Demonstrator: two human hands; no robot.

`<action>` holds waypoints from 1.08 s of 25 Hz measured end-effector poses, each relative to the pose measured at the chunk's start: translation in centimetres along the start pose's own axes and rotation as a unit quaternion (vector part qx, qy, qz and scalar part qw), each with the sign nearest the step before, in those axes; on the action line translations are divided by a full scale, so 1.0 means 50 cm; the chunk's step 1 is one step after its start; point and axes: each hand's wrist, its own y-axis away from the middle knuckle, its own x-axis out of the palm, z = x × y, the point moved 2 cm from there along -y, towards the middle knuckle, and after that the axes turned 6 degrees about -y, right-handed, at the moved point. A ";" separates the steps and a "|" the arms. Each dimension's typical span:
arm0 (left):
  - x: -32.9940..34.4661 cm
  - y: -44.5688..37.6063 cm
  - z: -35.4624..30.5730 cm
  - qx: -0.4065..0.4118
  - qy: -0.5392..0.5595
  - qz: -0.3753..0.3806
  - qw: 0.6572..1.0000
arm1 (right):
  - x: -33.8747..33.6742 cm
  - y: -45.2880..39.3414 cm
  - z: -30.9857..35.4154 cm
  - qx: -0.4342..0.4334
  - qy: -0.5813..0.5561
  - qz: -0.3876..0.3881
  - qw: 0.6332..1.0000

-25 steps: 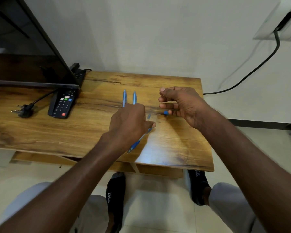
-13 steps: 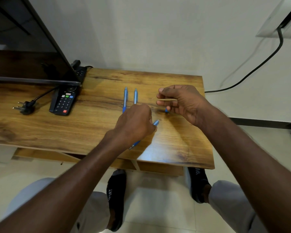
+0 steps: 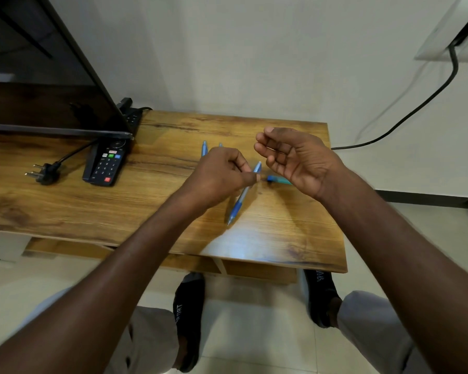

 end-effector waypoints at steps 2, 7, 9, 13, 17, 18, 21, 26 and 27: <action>-0.003 0.002 -0.001 -0.007 0.044 0.001 0.999 | -0.003 -0.001 0.000 0.003 -0.019 -0.007 1.000; -0.003 -0.003 0.003 -0.024 0.083 0.003 0.996 | -0.007 -0.004 -0.002 0.008 -0.043 -0.021 0.999; -0.003 -0.006 0.004 -0.025 0.093 -0.005 0.995 | -0.004 -0.003 -0.002 -0.003 -0.046 -0.017 0.999; -0.010 -0.011 0.004 -0.006 0.114 -0.070 0.991 | -0.002 0.000 0.001 -0.049 -0.032 -0.058 0.997; -0.013 -0.012 0.003 0.006 0.105 -0.097 0.990 | -0.002 0.005 0.004 -0.121 0.050 -0.115 0.985; -0.012 -0.012 0.003 0.011 0.100 -0.100 0.990 | 0.001 0.006 0.005 -0.149 0.077 -0.122 0.978; -0.010 -0.011 -0.002 0.022 0.084 -0.102 0.991 | 0.010 0.011 0.012 -0.237 0.117 -0.114 0.958; -0.010 -0.005 -0.012 0.054 0.080 -0.098 0.990 | 0.019 0.017 0.019 -0.283 0.098 -0.077 0.951; -0.010 -0.005 -0.015 0.055 0.083 -0.099 0.990 | 0.021 0.018 0.019 -0.286 0.097 -0.070 0.951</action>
